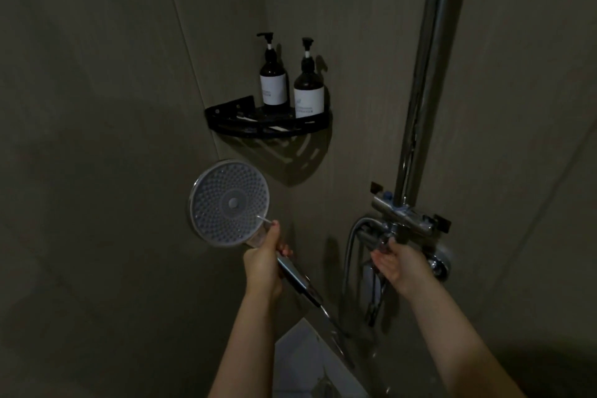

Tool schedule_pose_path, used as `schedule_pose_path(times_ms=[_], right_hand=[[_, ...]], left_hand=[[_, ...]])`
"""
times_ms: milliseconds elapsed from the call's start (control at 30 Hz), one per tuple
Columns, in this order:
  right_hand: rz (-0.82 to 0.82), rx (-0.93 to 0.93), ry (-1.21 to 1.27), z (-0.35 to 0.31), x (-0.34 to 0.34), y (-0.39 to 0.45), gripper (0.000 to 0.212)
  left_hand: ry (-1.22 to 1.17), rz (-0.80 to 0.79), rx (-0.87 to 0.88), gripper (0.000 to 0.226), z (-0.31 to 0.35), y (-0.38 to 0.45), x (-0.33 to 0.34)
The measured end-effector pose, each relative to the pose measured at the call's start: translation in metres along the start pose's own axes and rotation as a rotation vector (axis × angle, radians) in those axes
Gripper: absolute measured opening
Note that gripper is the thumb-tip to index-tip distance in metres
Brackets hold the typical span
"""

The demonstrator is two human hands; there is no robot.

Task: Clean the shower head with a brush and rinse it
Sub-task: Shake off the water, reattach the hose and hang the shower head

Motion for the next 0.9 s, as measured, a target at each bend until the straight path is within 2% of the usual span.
schedule_pose_path(times_ms=[133,200,300,433,500,600,667,800,900], right_hand=[[-0.197,0.103,0.152,0.005,0.015,-0.011,0.018],[-0.196,0.077,0.096,0.006,0.019,-0.005,0.015],[0.053,-0.043,-0.133,0.001,0.012,0.006,0.009],[0.413,-0.246,-0.442,-0.012,0.002,-0.001,0.018],[0.525,-0.332,-0.656,-0.017,0.004,-0.009,0.029],[0.554,-0.372,-0.837,-0.019,0.013,-0.012,0.039],[0.563,-0.347,-0.875,-0.020,0.017,-0.012,0.040],[0.554,-0.292,-0.745,-0.017,0.018,-0.010,0.039],[0.548,-0.313,-0.763,-0.016,0.022,-0.014,0.041]], left_hand=[[0.018,-0.043,0.000,0.025,-0.003,-0.005,0.006],[0.021,-0.054,0.003,0.026,-0.003,-0.006,0.005],[0.015,-0.055,0.013,0.027,0.001,-0.007,0.004],[0.007,-0.052,0.025,0.025,0.011,-0.006,-0.001],[0.032,-0.055,0.028,0.025,0.016,-0.005,-0.004],[0.060,-0.061,0.036,0.024,0.021,-0.004,-0.007],[0.071,-0.063,0.029,0.022,0.022,-0.005,-0.009],[0.073,-0.057,0.029,0.023,0.022,-0.005,-0.010],[0.059,-0.062,0.031,0.024,0.022,-0.004,-0.006]])
Point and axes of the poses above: each hand's wrist, its own y-axis towards the middle knuckle, its own x-axis out of the palm, z = x × y, the point moved 8 cm from there along y, towards the middle knuckle, and after that the axes turned 14 degrees about x, right-handed, at the moved point
